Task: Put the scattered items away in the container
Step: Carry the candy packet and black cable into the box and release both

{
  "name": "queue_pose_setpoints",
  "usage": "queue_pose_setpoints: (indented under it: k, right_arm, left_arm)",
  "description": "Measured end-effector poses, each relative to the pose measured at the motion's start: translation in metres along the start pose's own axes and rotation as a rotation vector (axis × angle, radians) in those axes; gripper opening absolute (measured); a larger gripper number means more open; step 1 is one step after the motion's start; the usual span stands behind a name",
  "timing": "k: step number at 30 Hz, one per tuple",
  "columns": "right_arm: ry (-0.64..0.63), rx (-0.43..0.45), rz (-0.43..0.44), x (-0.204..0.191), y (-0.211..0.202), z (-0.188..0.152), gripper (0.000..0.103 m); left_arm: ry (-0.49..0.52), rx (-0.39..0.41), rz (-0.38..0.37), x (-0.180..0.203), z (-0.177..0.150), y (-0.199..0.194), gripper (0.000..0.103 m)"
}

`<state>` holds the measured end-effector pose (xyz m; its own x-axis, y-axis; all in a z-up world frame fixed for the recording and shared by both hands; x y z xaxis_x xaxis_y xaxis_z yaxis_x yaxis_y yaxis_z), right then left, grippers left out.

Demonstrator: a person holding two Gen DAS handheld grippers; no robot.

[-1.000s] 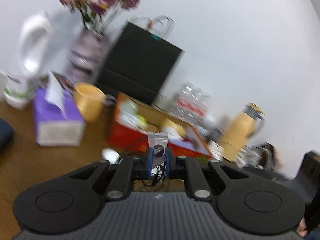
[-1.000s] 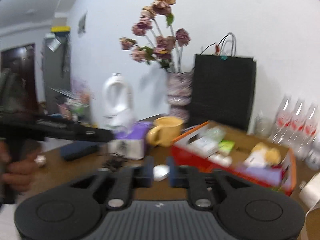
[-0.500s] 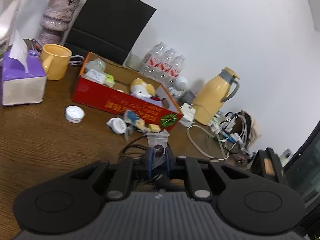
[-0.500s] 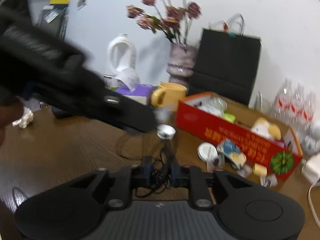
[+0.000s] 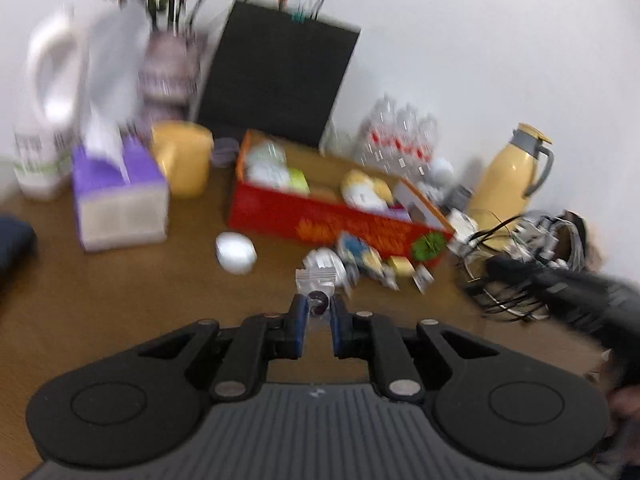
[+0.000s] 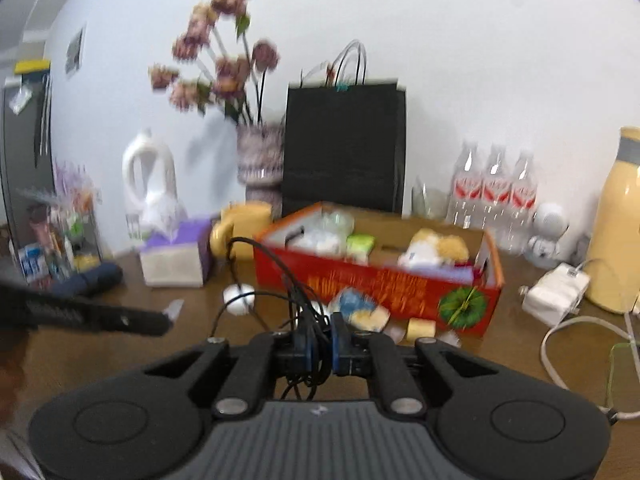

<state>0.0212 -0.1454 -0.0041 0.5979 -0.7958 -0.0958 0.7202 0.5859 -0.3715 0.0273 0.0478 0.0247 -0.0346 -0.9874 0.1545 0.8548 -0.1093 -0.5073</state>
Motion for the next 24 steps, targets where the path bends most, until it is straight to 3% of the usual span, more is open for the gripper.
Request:
queue_pose_setpoints:
  k: [3,9,11,15,19,24]
  right_arm:
    - [-0.033,0.056,-0.006,0.0,-0.026,0.033,0.008]
    - [-0.089,0.094,-0.018,0.015,-0.039,0.1,0.008]
    - [-0.09,0.099,-0.034,0.026,-0.037,0.127,0.008]
    - [-0.035,0.111,-0.052,0.052,-0.026,0.182,0.008]
    - [0.025,0.077,-0.032,0.081,0.017,0.225,0.009]
    - [0.059,-0.025,-0.065,0.119,0.092,0.233,0.009]
  left_arm:
    - [0.024,0.089,0.036,0.005,0.017,-0.015,0.013]
    - [0.069,0.217,-0.003,0.04,0.086,-0.028,0.014]
    - [0.069,0.203,-0.047,0.055,0.114,-0.017,0.014]
    - [0.082,0.189,-0.053,0.075,0.177,0.016,0.014]
    - [0.115,0.16,-0.033,0.095,0.227,0.067,0.014]
    - [0.145,0.049,0.031,0.103,0.237,0.16,0.014]
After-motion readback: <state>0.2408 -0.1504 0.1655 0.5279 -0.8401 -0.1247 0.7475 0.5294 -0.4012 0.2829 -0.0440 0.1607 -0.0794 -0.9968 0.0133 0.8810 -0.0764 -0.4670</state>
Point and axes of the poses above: each gripper's, at about its wrist camera, not at the fingertips, and y roughly the way its jaws point, x to its right, z to its top, the point moved 10 cm from there along y, roughly the way its jaws point, and after that the axes turned 13 degrees about z, right-handed, at the moved point
